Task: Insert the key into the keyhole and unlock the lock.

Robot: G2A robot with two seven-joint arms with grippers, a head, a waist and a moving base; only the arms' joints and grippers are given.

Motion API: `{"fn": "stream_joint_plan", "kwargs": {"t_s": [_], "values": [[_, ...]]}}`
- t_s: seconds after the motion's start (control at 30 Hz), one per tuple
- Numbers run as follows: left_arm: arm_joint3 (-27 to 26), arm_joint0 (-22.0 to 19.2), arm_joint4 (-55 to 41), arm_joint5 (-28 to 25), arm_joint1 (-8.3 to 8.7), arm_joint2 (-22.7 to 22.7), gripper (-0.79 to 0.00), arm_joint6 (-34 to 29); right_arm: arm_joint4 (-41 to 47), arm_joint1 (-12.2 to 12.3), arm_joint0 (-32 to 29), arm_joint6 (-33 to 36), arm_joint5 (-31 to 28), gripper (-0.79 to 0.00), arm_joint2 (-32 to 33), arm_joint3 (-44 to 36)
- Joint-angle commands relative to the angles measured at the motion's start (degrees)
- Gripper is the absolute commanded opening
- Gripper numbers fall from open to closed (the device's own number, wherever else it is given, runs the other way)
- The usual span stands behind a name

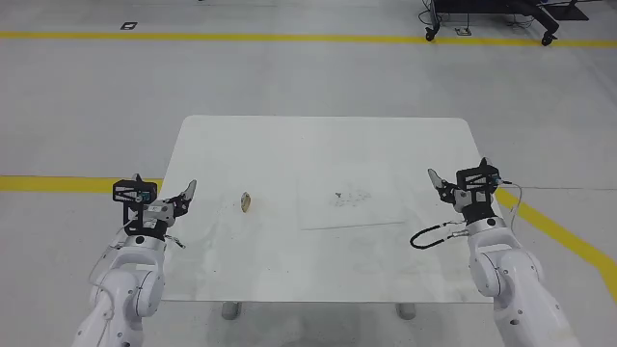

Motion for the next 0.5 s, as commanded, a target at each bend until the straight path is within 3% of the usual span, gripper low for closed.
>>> {"fn": "stream_joint_plan", "kwargs": {"t_s": [0.0, 0.17, 0.47], "values": [[0.0, 0.0, 0.0, 0.0, 0.00, 0.0, 0.000, 0.0, 0.0, 0.0, 0.0, 0.0, 0.0, 0.000, 0.0, 0.0], [0.0, 0.0, 0.0, 0.0, 0.00, 0.0, 0.000, 0.0, -0.5, -0.1, 1.4, 0.7, -3.0, 0.000, -1.9, 1.7], [0.0, 0.0, 0.0, 0.0, 0.00, 0.0, 0.000, 0.0, -0.2, -0.8, 13.3, 3.5, -15.9, 0.000, -11.8, 14.2]]}}
